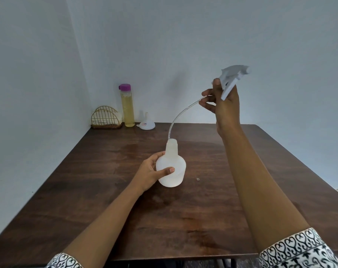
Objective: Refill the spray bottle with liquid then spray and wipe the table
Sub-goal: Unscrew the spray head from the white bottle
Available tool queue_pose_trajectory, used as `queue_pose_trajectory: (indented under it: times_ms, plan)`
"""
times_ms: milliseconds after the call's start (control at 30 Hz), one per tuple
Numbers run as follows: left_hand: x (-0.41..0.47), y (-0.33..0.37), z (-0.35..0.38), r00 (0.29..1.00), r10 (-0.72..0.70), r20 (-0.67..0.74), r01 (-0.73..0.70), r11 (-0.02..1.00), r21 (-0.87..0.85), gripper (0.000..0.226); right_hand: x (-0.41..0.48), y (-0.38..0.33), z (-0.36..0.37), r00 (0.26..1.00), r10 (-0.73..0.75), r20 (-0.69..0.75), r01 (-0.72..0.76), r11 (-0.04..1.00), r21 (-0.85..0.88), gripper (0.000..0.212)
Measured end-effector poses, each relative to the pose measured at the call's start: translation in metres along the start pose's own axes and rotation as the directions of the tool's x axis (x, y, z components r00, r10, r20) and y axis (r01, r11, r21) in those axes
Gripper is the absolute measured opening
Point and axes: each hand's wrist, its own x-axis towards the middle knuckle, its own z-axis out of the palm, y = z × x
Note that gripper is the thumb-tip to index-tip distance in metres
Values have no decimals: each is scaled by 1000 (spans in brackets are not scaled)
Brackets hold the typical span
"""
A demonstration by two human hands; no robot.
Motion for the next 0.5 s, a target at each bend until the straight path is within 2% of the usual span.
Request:
queue_pose_trajectory:
  times_ms: [267,367,500]
  plan:
    - [2,-3,0,1000,2,-11,-2,1000,8,59,15,3,-4,987,56,-153,-32,987,155,45]
    - [2,-4,0,1000,4,-10,-4,1000,10,59,19,6,-3,979,94,-182,-56,978,201,38]
    - [3,-6,0,1000,1,-9,-1,1000,1,59,26,5,-2,965,142,-218,-76,955,288,16]
